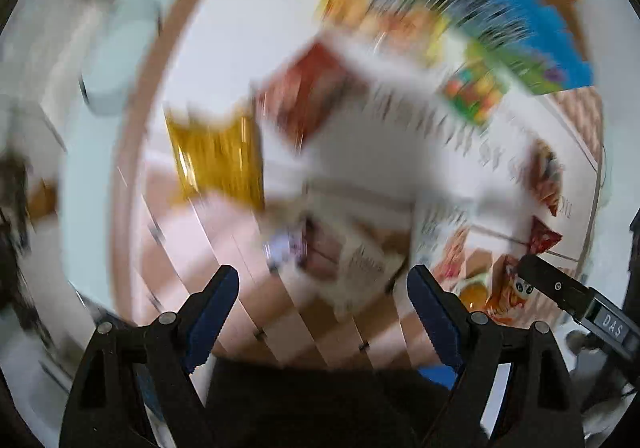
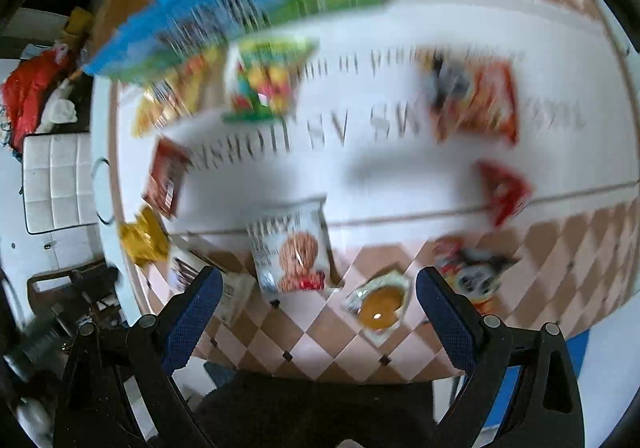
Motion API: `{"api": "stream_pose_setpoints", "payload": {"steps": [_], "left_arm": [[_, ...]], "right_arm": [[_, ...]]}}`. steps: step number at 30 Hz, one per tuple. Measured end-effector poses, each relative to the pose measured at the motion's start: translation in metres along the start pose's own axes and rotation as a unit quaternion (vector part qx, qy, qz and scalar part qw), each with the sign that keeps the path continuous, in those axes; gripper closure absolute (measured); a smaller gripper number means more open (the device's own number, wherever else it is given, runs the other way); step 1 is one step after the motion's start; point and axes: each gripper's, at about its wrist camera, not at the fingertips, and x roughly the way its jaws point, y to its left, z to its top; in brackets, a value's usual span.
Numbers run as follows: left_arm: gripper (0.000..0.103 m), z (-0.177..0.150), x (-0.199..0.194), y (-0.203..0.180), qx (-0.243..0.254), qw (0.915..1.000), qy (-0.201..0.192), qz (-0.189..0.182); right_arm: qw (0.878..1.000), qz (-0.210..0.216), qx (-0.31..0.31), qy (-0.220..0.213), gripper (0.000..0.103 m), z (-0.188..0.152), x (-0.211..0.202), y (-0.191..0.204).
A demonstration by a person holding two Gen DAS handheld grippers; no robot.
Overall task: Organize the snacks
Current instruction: 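Grasp the Franzzi cookie pack with the left tool while the right tool grasps the nitz cookie pack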
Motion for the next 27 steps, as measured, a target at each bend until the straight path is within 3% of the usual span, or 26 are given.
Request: {"api": "stream_pose_setpoints", "payload": {"steps": [5, 11, 17, 22, 27], "left_arm": [[0.017, 0.005, 0.051, 0.012, -0.098, 0.9908, 0.071, -0.060], [0.017, 0.014, 0.085, -0.001, -0.125, 0.9873, 0.091, -0.037], [0.041, 0.005, 0.090, -0.008, -0.071, 0.9942, 0.082, 0.004], [0.041, -0.001, 0.080, -0.008, 0.012, 0.9960, 0.041, 0.078], [0.041, -0.004, 0.075, -0.014, 0.098, 0.9847, 0.012, 0.143]], "right_arm": [[1.000, -0.005, 0.003, 0.028, 0.004, -0.009, 0.035, 0.007], [0.999, -0.022, -0.004, 0.025, 0.004, -0.005, 0.038, 0.021], [0.999, -0.033, -0.008, 0.037, 0.004, 0.001, 0.059, 0.032], [0.997, -0.046, -0.008, 0.058, 0.008, 0.005, 0.088, 0.040], [0.994, -0.081, -0.030, 0.070, 0.019, 0.007, 0.110, 0.053]]}}
